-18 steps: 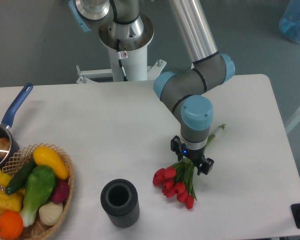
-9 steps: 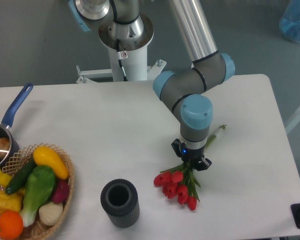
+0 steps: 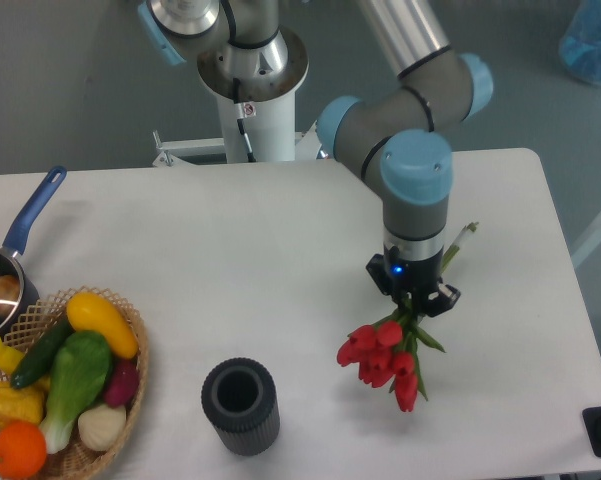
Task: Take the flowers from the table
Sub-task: 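Lift the gripped tulip bunch up off the table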
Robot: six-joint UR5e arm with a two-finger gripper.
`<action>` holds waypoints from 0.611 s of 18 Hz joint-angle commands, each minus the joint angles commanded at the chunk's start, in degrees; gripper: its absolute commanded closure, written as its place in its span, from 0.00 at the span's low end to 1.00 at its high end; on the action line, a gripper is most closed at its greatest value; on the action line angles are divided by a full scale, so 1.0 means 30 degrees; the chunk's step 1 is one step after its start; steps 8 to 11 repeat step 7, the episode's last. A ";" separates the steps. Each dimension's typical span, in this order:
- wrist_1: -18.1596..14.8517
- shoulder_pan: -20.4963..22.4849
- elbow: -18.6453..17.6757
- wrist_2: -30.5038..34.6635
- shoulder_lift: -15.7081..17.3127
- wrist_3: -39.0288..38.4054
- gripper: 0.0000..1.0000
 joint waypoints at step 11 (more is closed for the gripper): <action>-0.0211 -0.0117 0.0771 -0.0147 0.0995 0.0088 1.00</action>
